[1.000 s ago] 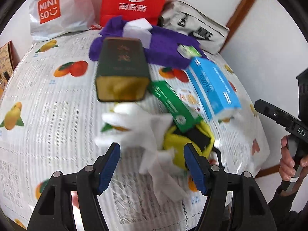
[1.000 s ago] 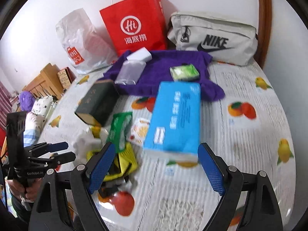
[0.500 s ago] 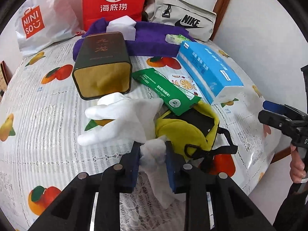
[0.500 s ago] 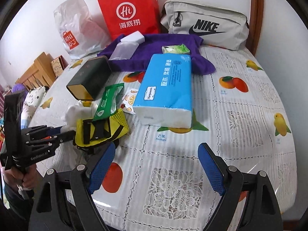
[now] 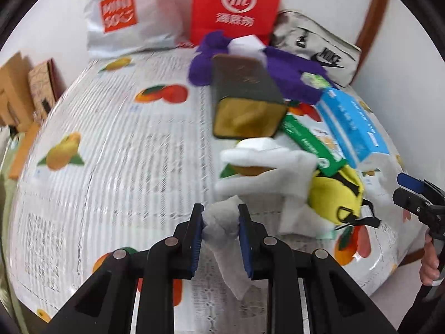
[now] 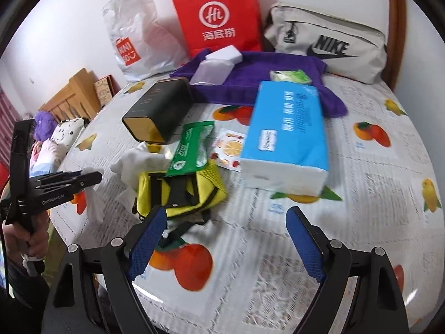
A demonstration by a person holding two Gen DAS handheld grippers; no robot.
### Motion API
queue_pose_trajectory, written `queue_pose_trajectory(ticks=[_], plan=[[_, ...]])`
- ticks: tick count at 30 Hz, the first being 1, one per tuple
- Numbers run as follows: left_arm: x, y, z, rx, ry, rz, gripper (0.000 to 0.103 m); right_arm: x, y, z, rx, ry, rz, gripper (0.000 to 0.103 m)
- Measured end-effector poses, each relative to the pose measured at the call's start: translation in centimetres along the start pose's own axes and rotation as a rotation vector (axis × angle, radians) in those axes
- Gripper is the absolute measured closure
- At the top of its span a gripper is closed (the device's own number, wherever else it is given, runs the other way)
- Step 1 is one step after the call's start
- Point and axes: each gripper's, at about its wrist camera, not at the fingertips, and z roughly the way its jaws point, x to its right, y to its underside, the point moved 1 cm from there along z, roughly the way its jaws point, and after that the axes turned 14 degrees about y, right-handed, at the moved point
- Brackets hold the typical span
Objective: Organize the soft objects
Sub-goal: 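Grasp the green snack packet with the right gripper while the left grasps a white tissue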
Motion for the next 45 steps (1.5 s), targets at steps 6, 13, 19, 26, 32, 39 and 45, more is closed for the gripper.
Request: queue_pose_trajectory(ticks=[6, 13, 19, 26, 32, 39, 45], plan=[[-0.8, 0.8, 0.8, -0.017, 0.019, -0.020, 0.080, -1.6, -0.9, 2.4, -0.021, 0.006, -0.040, 0.027], [-1.0, 0.9, 1.4, -0.022, 0.049, -0.020, 0.080, -3.3, -1.7, 3.8, -0.028, -0.023, -0.074, 0.032], [-1.4, 0.9, 1.4, -0.018, 0.077, -0.028, 0.079, -5.3, -3.1, 4.4, -0.013, -0.057, -0.111, 0.033], [-1.9, 0.5, 1.3, -0.016, 0.100, -0.036, 0.079, -7.7, -6.4, 6.6, -0.031, -0.002, -0.165, 0.033], [-2.8, -0.1, 1.3, -0.012, 0.103, -0.040, 0.079, -8.8, -7.4, 9.5, -0.081, 0.040, -0.183, 0.034], [-3.9, -0.6, 1.1, -0.006, 0.105, -0.062, 0.079, -9.9, -8.0, 12.0, -0.139, 0.075, -0.217, 0.053], [-3.9, -0.7, 1.2, -0.006, 0.104, -0.058, 0.079, -9.4, -8.1, 11.2, -0.116, 0.051, -0.225, 0.075]])
